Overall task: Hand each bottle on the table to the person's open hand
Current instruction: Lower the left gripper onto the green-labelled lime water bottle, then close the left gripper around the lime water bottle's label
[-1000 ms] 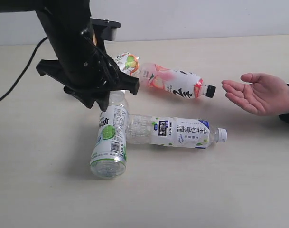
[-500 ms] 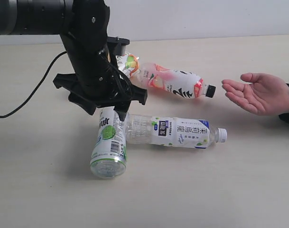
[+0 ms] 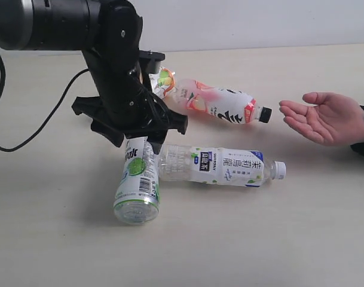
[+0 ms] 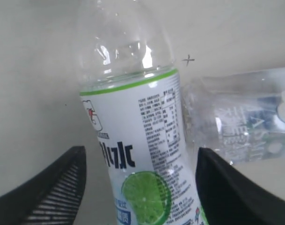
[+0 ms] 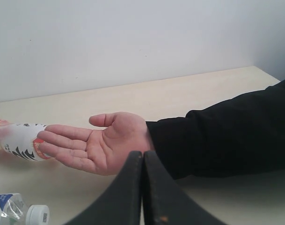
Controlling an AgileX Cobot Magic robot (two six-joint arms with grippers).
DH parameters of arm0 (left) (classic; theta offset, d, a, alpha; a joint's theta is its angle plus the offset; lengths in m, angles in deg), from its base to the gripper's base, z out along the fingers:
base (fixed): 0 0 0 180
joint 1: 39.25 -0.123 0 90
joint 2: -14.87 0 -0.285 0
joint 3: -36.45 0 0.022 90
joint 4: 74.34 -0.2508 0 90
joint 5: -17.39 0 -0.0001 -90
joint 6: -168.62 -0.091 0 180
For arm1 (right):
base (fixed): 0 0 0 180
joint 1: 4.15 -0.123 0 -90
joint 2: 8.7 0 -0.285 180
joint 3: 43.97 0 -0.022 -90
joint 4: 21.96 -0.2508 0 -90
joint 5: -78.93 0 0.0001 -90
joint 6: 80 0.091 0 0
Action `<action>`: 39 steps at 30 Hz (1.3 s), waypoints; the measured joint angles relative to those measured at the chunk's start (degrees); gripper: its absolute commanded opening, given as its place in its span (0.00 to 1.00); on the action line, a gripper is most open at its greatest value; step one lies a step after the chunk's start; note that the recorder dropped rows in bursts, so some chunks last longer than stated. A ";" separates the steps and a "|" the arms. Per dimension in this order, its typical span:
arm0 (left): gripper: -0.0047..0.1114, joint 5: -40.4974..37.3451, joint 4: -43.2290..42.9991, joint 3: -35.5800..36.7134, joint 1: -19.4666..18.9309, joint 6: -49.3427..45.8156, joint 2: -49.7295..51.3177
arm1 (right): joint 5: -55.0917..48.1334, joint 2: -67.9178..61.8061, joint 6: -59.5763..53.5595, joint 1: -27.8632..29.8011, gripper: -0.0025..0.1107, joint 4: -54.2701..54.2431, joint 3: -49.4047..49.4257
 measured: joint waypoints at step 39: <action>0.60 3.12 -2.74 -0.11 0.00 0.28 7.23 | 0.00 0.00 0.00 0.00 0.02 0.00 0.00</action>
